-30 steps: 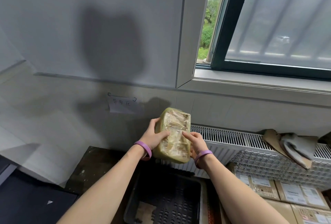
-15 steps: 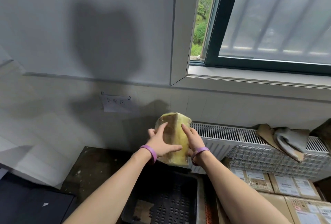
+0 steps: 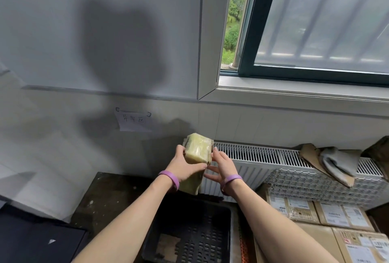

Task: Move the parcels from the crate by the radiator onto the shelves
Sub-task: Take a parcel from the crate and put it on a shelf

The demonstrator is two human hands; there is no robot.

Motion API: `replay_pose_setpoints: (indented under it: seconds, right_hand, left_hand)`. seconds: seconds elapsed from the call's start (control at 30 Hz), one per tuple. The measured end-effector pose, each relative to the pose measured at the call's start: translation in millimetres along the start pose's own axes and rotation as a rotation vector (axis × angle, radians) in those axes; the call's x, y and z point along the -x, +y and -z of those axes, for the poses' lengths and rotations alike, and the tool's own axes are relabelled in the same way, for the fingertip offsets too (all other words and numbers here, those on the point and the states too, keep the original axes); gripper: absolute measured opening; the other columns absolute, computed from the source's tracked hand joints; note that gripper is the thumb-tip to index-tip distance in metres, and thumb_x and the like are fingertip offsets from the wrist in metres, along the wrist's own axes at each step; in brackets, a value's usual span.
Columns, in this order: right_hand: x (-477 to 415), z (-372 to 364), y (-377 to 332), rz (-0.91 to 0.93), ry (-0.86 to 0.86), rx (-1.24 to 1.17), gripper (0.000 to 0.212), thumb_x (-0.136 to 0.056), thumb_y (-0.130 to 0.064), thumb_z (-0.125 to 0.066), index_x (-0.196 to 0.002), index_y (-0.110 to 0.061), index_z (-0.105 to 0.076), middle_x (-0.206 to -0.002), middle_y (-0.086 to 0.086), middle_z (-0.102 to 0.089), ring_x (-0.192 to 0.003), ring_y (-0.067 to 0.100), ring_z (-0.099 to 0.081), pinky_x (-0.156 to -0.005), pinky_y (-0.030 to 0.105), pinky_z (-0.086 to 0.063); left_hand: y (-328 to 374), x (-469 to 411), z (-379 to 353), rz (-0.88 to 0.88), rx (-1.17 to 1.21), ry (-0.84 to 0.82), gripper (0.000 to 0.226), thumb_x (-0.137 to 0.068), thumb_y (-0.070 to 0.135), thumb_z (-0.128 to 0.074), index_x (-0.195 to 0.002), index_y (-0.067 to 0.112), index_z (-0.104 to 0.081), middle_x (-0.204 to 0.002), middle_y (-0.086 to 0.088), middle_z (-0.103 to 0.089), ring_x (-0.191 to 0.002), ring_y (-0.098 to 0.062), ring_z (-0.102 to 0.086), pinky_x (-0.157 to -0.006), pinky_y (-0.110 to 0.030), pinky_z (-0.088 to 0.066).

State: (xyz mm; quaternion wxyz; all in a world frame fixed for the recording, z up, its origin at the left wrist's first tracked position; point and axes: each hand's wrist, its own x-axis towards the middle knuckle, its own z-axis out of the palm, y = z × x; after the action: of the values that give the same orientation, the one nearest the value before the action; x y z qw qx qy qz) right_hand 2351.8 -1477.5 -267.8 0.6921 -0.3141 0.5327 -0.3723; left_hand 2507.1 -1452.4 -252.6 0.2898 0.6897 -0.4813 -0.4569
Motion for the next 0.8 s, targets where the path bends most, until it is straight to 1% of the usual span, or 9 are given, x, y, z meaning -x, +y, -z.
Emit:
replay_pose_setpoints:
  seconds: [0.07,0.2,0.33,0.43,0.53,0.67,0.73,0.77,0.8]
  right_hand:
    - [-1.2,0.4,1.4,0.026,0.015,0.011,0.026,-0.097,-0.038,-0.053,-0.095,-0.013,-0.054,-0.104,0.002,-0.066,-0.097,0.023,-0.065,-0.074,0.042,-0.059]
    - [1.5,4.3,2.1,0.05,-0.002,0.032,0.019,-0.093,-0.029,-0.062,-0.094,-0.011,-0.055,-0.101,0.005,-0.066,-0.09,0.02,-0.068,-0.068,0.035,-0.059]
    - [2.1,4.4,1.8,0.08,-0.04,0.082,0.011,-0.097,-0.023,-0.056,-0.102,-0.016,-0.063,-0.112,0.005,-0.065,-0.102,0.023,-0.063,-0.084,0.036,-0.056]
    - [1.9,6.2,0.8,0.094,-0.114,0.142,0.024,-0.098,-0.005,-0.048,-0.103,-0.021,-0.066,-0.109,-0.001,-0.066,-0.095,0.016,-0.06,-0.08,0.026,-0.053]
    - [-1.8,9.1,4.1,0.088,-0.132,0.227,0.032,-0.093,0.004,-0.052,-0.111,-0.02,-0.064,-0.108,-0.003,-0.068,-0.1,0.013,-0.063,-0.089,0.032,-0.052]
    - [-10.7,14.1,11.5,0.072,0.044,0.301,0.029,-0.097,-0.009,-0.051,-0.125,-0.009,-0.057,-0.109,0.006,-0.066,-0.09,0.015,-0.066,-0.078,0.033,-0.054]
    - [-12.1,16.8,13.3,0.065,0.105,0.436,0.032,-0.096,-0.02,-0.054,-0.127,-0.013,-0.054,-0.115,0.005,-0.064,-0.088,0.009,-0.063,-0.07,0.024,-0.054]
    - [-11.9,17.5,14.2,0.054,0.117,0.484,0.037,-0.095,-0.025,-0.056,-0.13,-0.014,-0.052,-0.119,0.005,-0.062,-0.091,0.009,-0.062,-0.069,0.022,-0.052]
    - [-12.6,18.5,15.4,0.04,0.123,0.518,0.044,-0.094,-0.029,-0.058,-0.134,-0.015,-0.049,-0.125,0.007,-0.059,-0.099,0.013,-0.062,-0.076,0.024,-0.052]
  left_hand:
    - [-0.1,1.0,-1.2,-0.004,-0.011,-0.023,0.067,-0.062,0.044,-0.082,-0.105,0.024,-0.035,-0.103,0.008,-0.052,-0.091,-0.001,-0.052,-0.063,-0.02,-0.04]
    - [4.2,3.5,-1.6,0.036,0.035,-0.021,0.071,-0.061,0.051,-0.081,-0.107,0.022,-0.035,-0.102,0.009,-0.05,-0.089,0.0,-0.051,-0.061,-0.019,-0.038]
    - [4.9,6.4,0.7,0.081,0.079,0.033,0.089,-0.047,0.059,-0.083,-0.111,0.019,-0.035,-0.104,0.006,-0.051,-0.091,-0.004,-0.052,-0.062,-0.021,-0.041]
    - [1.8,3.7,6.6,0.129,0.184,0.075,0.089,-0.047,0.051,-0.084,-0.117,0.017,-0.042,-0.108,0.001,-0.057,-0.095,-0.013,-0.058,-0.076,-0.033,-0.051]
    - [2.5,2.5,15.2,0.121,0.316,0.09,0.09,-0.042,0.048,-0.082,-0.121,0.016,-0.052,-0.109,-0.002,-0.064,-0.099,-0.02,-0.063,-0.091,-0.046,-0.052]
    - [3.2,2.5,24.5,0.121,0.4,0.135,0.091,-0.048,0.044,-0.082,-0.129,0.019,-0.05,-0.119,-0.003,-0.059,-0.106,-0.022,-0.06,-0.096,-0.046,-0.05]
    - [3.1,3.0,24.3,0.109,0.418,0.104,0.083,-0.052,0.041,-0.083,-0.127,0.022,-0.052,-0.119,-0.003,-0.061,-0.106,-0.023,-0.061,-0.094,-0.048,-0.051]
    - [2.2,3.2,23.2,0.104,0.43,0.091,0.076,-0.057,0.038,-0.085,-0.125,0.023,-0.054,-0.118,-0.004,-0.062,-0.105,-0.023,-0.062,-0.092,-0.049,-0.052]
    - [0.9,2.9,22.1,0.105,0.451,0.088,0.068,-0.063,0.034,-0.085,-0.123,0.023,-0.055,-0.116,-0.004,-0.062,-0.104,-0.023,-0.062,-0.091,-0.049,-0.053]
